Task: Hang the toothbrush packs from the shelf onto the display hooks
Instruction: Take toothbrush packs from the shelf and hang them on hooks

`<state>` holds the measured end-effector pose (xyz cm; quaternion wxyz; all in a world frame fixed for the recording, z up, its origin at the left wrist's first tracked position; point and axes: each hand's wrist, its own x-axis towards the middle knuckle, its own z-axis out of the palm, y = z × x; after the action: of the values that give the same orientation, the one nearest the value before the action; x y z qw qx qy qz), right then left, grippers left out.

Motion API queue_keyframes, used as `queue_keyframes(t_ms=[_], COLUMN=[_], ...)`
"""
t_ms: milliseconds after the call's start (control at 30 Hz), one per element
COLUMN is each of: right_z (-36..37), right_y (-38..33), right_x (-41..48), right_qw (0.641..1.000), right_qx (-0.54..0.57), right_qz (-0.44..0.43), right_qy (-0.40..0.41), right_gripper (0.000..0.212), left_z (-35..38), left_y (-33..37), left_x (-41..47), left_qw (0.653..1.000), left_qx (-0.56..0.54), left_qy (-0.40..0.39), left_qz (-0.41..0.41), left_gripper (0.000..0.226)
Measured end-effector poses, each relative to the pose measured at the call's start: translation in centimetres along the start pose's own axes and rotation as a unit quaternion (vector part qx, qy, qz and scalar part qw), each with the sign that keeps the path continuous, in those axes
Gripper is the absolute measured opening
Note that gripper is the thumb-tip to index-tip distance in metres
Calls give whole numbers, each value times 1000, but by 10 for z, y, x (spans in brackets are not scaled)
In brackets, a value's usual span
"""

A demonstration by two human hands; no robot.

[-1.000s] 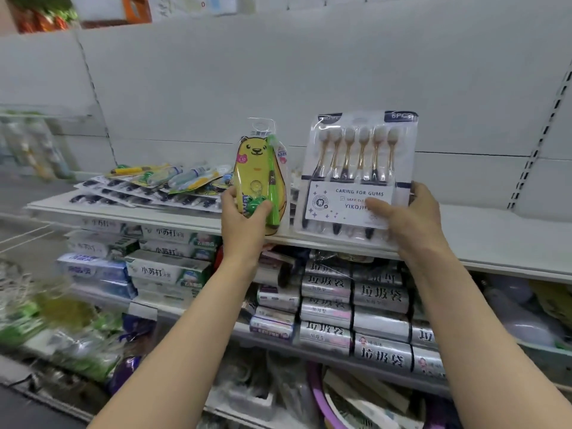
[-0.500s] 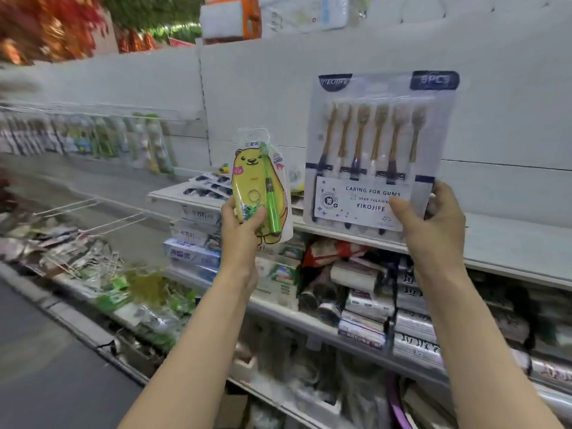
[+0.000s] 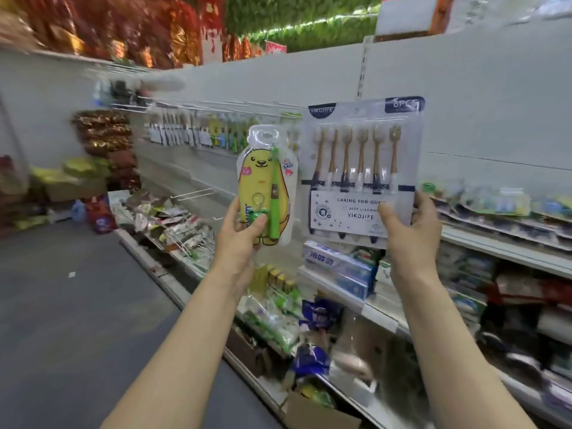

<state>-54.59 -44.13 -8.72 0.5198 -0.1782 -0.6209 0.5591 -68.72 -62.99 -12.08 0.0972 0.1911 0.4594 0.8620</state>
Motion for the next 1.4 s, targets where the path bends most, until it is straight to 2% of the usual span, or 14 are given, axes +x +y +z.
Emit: queue_keyframes(t_ms=[67,333,600,900,1033,1167,1267,1400], right_z=[44,222,432,661,755,843,907,985], right_y=[7,63,125,174,209,241,255,262], right_x=[-1,23,92,137,140,136,133,143], right_qw=[1000,997,992,988,990,995,995,997], right_qx=[12,30,88,87,78,67,62,37], right_qz=[12,14,22,27,37,38,63,62], right_qy=[-15,-63,-87,-123,-113,-66,-47,-34], right_gripper=[53,42,43,42,39,39,37,37], left_z=[-35,-154,-256,-393,-463,-531,-578,-627], left_y=[12,39,80,121,134,152,170,193], left_x=[23,139,313,484,559,634,687,758], left_qw=[1000,999,998,996,997,999,998,999], left_qx=[-2,-25,-1,-7,-19,-30,-26,-16], left_qy=[4,36,53,87,75,38,22,-2], left_qz=[-1,10,34,26,4,-19,-47,-41], left_gripper=[58,50,48,47,46,45,45,48])
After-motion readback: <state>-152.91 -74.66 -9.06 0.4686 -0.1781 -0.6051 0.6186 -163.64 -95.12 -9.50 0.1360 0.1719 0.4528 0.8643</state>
